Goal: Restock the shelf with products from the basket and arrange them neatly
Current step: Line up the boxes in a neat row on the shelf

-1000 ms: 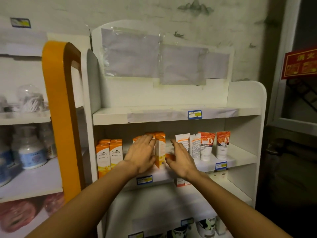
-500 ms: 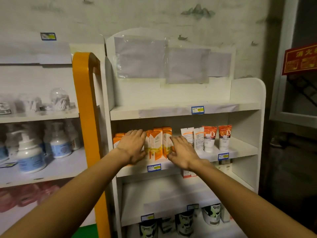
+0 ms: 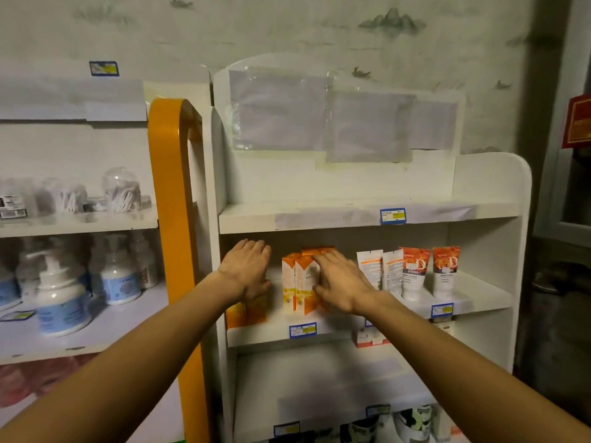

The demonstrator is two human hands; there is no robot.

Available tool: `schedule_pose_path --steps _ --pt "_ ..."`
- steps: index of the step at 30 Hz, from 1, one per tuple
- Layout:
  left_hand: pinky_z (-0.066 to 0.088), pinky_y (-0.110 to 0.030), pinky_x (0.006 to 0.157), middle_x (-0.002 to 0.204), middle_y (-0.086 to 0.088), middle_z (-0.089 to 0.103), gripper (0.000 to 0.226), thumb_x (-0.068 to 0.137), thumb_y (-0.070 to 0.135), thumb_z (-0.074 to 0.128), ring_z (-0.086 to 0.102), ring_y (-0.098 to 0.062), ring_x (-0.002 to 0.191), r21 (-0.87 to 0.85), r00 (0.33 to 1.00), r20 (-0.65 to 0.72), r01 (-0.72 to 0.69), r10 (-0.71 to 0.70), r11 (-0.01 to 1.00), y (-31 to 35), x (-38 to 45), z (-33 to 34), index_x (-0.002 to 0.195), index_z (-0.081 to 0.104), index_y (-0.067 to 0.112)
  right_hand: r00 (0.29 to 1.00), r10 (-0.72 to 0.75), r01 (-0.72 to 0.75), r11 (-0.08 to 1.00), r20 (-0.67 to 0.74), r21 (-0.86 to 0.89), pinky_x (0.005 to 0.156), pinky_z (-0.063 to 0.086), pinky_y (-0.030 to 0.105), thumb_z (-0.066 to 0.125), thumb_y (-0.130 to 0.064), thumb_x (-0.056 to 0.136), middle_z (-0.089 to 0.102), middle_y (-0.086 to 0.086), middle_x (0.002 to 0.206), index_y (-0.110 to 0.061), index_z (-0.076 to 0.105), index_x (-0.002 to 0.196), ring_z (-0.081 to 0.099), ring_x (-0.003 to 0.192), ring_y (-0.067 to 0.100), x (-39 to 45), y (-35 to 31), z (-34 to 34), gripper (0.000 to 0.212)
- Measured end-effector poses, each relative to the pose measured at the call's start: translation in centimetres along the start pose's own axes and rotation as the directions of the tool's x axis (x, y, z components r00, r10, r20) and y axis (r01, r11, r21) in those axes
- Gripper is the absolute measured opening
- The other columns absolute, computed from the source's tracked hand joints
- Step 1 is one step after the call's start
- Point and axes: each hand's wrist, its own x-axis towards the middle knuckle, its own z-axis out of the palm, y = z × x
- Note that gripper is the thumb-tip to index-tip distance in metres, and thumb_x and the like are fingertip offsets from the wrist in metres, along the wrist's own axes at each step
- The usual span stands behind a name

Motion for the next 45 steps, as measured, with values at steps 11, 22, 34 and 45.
schedule_pose_path --steps 11,22,34,45 --pt "0.009 -0.039 0.124 0.141 -0.005 0.055 0.081 0.089 0.075 0.037 0.046 -0.021 0.136 0.095 0.998 0.064 -0.016 0.01 0.995 -5.4 1.2 2.9 0.145 0.042 0.018 0.991 -0.075 0.097 0.972 0.111 -0.212 0.12 0.019 0.045 0.061 -0.042 0.089 0.036 0.009 0.154 -0.016 0.034 0.149 0.022 0.147 0.03 8.5 -2.4 2.2 0.071" --pt "0.005 -0.044 0.123 0.15 -0.005 0.048 0.082 0.091 0.075 0.029 0.04 -0.024 0.141 0.127 0.998 0.058 -0.018 0.01 0.992 -4.2 1.9 4.8 0.151 0.037 0.019 0.992 -0.057 0.081 0.971 0.111 -0.223 0.119 0.015 0.05 0.059 -0.041 0.091 0.051 0.007 0.139 -0.021 0.049 0.138 0.042 0.133 0.028 10.3 -0.7 4.4 0.052" --pt "0.008 -0.043 0.122 0.148 -0.006 0.049 0.079 0.093 0.073 0.025 0.043 -0.023 0.138 0.181 0.997 -0.031 -0.07 0.077 0.981 -5.0 2.1 6.1 0.148 0.04 0.018 0.995 -0.081 0.085 0.993 0.052 -0.082 0.104 0.038 0.043 0.058 -0.041 0.093 0.059 0.006 0.123 -0.02 0.057 0.126 0.055 0.115 0.027 11.5 -1.4 4.7 0.039" --pt "0.01 -0.042 0.121 0.143 -0.005 0.052 0.079 0.091 0.075 0.031 0.045 -0.023 0.134 0.155 0.993 -0.052 -0.1 0.11 0.983 -5.4 1.9 6.4 0.144 0.042 0.018 0.996 -0.062 0.05 0.984 0.063 0.172 0.099 0.05 0.041 0.072 -0.032 0.086 0.066 -0.001 0.121 -0.025 0.057 0.126 0.061 0.111 0.019 11.6 -1.8 4.6 0.043"
